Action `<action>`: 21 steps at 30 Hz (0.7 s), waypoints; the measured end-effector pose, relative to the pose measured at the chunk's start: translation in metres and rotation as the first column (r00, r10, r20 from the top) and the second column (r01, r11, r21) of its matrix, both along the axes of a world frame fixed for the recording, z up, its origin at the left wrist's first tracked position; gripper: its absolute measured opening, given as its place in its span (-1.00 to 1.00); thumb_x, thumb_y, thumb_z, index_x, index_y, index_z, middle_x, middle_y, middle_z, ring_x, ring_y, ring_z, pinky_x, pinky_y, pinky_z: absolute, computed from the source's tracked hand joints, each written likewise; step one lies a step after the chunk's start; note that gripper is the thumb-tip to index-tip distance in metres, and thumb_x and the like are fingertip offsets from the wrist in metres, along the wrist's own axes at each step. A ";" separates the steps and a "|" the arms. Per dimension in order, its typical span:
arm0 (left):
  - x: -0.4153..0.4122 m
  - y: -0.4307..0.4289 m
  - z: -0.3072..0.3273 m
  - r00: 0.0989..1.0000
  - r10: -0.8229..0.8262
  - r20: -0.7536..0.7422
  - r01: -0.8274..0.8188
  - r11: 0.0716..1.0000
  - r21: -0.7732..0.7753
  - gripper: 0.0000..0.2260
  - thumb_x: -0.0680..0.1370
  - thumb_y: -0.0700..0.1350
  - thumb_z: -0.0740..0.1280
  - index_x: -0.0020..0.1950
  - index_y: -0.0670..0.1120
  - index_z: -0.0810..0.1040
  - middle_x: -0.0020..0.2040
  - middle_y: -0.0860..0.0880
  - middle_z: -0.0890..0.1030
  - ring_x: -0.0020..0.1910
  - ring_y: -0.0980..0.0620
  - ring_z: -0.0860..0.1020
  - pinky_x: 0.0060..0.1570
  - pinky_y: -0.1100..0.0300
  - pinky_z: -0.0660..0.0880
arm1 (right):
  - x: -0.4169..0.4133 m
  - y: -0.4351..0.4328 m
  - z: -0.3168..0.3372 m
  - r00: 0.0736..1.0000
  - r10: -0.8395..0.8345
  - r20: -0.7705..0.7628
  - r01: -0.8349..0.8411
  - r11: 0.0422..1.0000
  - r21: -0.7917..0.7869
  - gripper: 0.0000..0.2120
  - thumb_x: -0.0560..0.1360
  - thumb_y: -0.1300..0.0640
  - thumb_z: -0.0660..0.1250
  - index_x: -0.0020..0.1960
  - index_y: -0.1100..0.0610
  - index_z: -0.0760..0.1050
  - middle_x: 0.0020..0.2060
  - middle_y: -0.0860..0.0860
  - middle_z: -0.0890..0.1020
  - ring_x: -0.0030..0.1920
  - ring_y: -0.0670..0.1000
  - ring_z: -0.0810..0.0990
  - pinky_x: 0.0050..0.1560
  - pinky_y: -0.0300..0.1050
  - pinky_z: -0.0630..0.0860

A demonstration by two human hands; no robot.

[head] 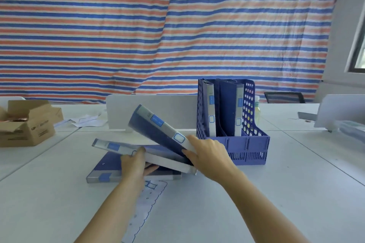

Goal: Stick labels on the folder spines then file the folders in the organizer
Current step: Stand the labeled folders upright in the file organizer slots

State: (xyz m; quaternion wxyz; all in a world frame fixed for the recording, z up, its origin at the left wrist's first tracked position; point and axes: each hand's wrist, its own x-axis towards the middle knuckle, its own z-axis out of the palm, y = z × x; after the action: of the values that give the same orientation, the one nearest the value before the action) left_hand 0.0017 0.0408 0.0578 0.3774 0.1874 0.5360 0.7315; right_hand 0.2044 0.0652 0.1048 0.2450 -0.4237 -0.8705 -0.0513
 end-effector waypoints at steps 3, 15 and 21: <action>0.023 -0.008 0.002 0.997 0.077 -0.020 -0.076 0.996 0.056 -0.70 0.53 -0.18 0.31 0.25 -0.21 0.44 0.08 -0.23 0.61 -0.05 -0.18 0.66 -0.32 0.03 0.64 | 0.023 -0.010 0.003 0.983 -0.070 -0.172 0.075 0.997 0.024 -0.83 0.65 -0.02 0.09 0.04 0.09 0.23 -0.31 0.03 0.53 -0.33 0.22 0.48 -0.34 -0.01 0.33; 0.139 -0.029 0.042 0.727 0.456 -0.513 -0.207 0.858 0.470 -0.91 0.42 -0.12 0.20 -0.25 -0.07 0.31 -0.45 0.08 0.40 -0.41 0.20 0.43 -0.41 0.21 0.29 | 0.151 -0.046 0.026 0.765 -0.200 -0.612 0.335 0.935 0.114 -0.66 0.56 0.10 0.24 0.31 0.09 0.29 -0.20 0.09 0.62 -0.36 0.17 0.52 -0.35 0.02 0.50; 0.159 -0.025 0.050 0.619 0.528 -0.582 -0.096 0.785 0.611 -0.80 0.46 -0.22 0.25 -0.29 -0.02 0.29 -0.49 0.09 0.31 -0.49 0.12 0.35 -0.49 0.40 0.16 | 0.189 -0.047 0.031 0.659 -0.246 -0.711 0.529 0.823 0.207 -0.65 0.52 0.16 0.33 0.28 0.20 0.40 -0.37 0.04 0.51 -0.42 0.16 0.39 -0.33 -0.10 0.28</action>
State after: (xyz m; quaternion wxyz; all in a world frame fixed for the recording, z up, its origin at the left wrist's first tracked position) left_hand 0.1609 0.0158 0.1073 -0.0734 0.4563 0.4443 0.7675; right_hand 0.3931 0.0186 0.1359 0.5971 -0.5346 -0.5845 -0.1268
